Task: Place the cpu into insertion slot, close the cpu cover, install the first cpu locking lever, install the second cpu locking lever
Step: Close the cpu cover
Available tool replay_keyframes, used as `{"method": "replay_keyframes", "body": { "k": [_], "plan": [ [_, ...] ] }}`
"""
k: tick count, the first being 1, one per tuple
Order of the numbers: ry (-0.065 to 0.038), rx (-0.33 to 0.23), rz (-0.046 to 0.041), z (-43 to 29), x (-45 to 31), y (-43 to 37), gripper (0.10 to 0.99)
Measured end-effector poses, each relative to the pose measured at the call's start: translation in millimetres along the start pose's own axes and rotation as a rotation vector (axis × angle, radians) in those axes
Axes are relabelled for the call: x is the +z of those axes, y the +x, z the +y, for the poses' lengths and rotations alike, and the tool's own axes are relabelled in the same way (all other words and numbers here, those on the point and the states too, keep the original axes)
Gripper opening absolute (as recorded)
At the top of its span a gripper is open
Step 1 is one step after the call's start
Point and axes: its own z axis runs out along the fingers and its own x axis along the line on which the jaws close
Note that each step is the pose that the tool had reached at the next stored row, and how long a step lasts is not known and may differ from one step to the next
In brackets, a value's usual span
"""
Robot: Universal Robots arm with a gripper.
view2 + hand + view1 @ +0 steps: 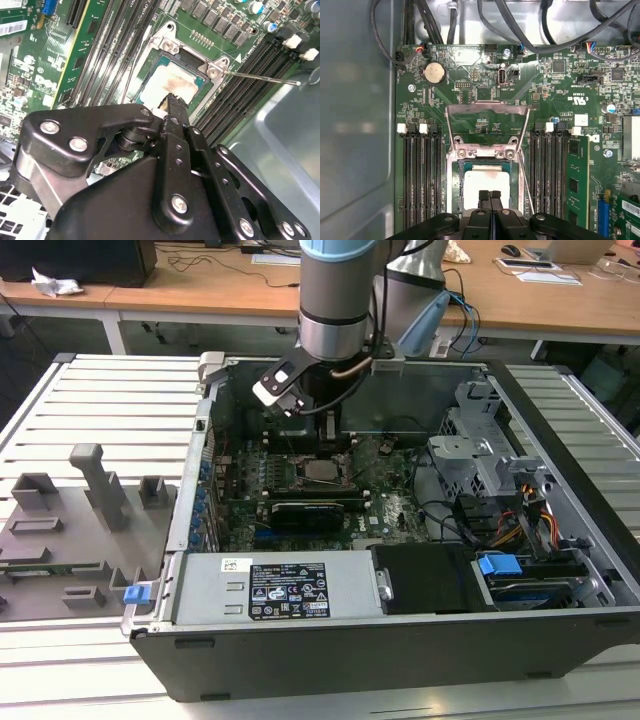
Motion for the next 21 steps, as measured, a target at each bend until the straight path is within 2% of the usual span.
{"method": "replay_keyframes", "body": {
  "k": [5,11,14,15,16,18,21],
  "plan": [
    [0.0,0.0,0.0,0.3,-10.4,0.2,0.106],
    [0.0,0.005,-0.0005,1.5,-10.1,-0.8,0.106],
    [0.0,0.005,-0.0004,1.7,-17.7,-0.6,0.106],
    [0.0,0.005,-0.0004,2.0,-27.5,-0.4,0.106],
    [0.0,0.005,-0.0005,2.0,-30.3,-0.4,0.106],
    [0.0,0.004,-0.0006,2.1,-33.0,-0.3,0.106],
    [0.0,-0.015,-0.0002,7.9,-32.9,-0.3,0.106]
  ]
}}
